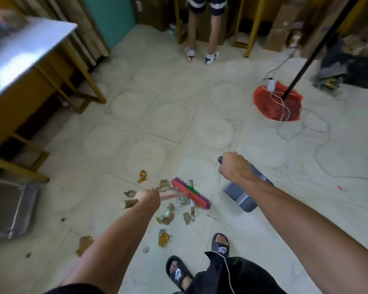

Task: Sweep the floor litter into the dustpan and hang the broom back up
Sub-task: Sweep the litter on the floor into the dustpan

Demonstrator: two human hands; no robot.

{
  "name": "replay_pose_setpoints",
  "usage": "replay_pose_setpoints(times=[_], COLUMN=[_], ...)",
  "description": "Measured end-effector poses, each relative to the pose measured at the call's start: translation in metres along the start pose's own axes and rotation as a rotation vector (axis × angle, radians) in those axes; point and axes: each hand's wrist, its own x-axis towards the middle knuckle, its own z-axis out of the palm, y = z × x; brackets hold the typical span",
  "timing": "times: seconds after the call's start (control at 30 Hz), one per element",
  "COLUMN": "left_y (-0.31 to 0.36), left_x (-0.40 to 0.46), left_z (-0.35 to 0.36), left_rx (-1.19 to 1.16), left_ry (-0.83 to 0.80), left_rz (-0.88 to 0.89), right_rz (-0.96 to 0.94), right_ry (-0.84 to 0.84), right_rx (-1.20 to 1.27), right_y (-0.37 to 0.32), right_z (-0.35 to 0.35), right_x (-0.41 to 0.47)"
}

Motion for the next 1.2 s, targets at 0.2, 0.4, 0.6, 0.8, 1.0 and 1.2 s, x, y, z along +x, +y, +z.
replay_pose_setpoints(times=[0.2, 0.4, 0.6, 0.8, 1.0, 1.2], left_y=[-0.069, -0.151, -0.17, -0.144, -0.111, -0.07], left_x=[-0.048, -0.063, -0.043, 0.017, 0.048, 0.003], left_z=[0.092, 0.114, 0.105, 0.111, 0.123, 0.135], left_rx=[-0.17, -0.27, -0.447, -0.719, -0.93, -0.97], left_ry=[-0.056, 0.001, 0.08, 0.097, -0.02, -0.157], left_rz=[-0.095, -0.186, -0.295, -0.374, -0.498, -0.54], right_rz=[-0.135, -0.213, -0.293, -0.323, -0.297, -0.358], right_ry=[-0.069, -0.086, -0.149, -0.154, -0.173, -0.259], right_rx=[-0.07, -0.14, -0.175, -0.236, -0.208, -0.223], right_y=[-0.074, -0.127, -0.164, -0.172, -0.157, -0.129], right_z=[0.042, 0.068, 0.096, 0.126, 0.132, 0.122], right_x=[-0.033, -0.05, -0.067, -0.065, -0.045, -0.037])
